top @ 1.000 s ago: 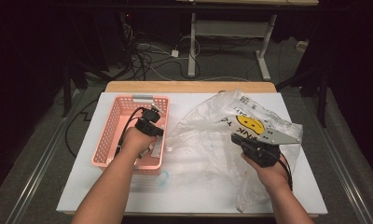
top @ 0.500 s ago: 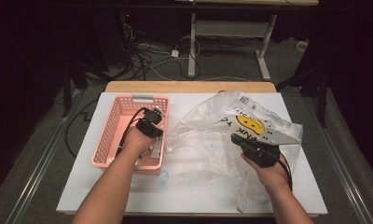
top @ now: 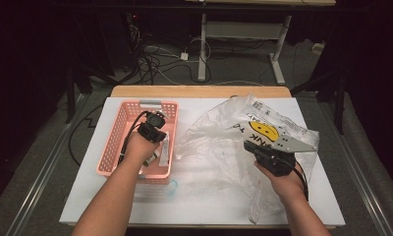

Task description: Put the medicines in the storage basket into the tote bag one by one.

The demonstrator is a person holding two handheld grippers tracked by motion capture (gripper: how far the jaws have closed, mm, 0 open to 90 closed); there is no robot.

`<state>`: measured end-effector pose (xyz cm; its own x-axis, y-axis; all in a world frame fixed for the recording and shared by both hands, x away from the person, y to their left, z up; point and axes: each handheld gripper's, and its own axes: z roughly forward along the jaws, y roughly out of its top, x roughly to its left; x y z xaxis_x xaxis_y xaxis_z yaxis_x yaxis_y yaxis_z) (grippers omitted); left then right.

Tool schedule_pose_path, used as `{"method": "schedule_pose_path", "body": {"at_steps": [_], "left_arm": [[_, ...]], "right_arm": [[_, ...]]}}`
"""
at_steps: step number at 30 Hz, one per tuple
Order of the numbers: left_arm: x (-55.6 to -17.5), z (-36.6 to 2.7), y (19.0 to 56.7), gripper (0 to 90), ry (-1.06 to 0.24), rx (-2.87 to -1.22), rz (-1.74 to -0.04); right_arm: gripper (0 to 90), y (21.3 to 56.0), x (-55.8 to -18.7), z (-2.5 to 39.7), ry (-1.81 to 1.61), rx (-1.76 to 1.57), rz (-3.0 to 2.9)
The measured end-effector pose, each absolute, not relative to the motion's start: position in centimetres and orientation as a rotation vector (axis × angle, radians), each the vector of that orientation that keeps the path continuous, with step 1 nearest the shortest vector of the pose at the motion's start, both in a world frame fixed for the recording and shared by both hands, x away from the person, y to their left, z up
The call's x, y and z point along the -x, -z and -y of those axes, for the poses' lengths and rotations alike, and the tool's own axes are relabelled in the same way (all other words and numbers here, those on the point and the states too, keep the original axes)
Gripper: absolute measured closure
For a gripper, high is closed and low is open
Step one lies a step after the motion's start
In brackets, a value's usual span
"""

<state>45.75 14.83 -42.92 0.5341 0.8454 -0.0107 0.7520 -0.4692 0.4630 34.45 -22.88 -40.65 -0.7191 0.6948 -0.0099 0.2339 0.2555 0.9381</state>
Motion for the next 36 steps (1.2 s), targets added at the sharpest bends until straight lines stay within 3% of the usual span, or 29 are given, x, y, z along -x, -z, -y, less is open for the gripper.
{"method": "schedule_pose_path", "body": {"at_steps": [1,6,11,17,24,36], "left_arm": [[-45.8,-14.8,42.9,87.2,-0.315,-2.353,-1.312],[-46.4,-14.9,43.4,55.9,-0.218,-2.284,-1.360],[-47.1,-14.6,44.5,47.4,-0.181,-2.310,-1.410],[-47.3,-14.3,45.6,47.8,-0.189,-2.389,-1.440],[-47.1,-13.7,45.5,63.0,-0.176,-2.389,-1.435],[-47.0,-14.0,45.3,65.9,-0.136,-2.301,-1.448]], "right_arm": [[90.0,40.7,-34.4,22.8,-1.462,-0.842,-2.109],[90.0,40.7,-34.4,22.8,-1.463,-0.842,-2.111],[90.0,40.7,-34.5,22.7,-1.463,-0.848,-2.111],[90.0,40.7,-34.5,22.8,-1.463,-0.849,-2.110],[90.0,40.7,-34.5,22.8,-1.461,-0.845,-2.112],[90.0,40.7,-34.5,22.9,-1.462,-0.847,-2.111]]}}
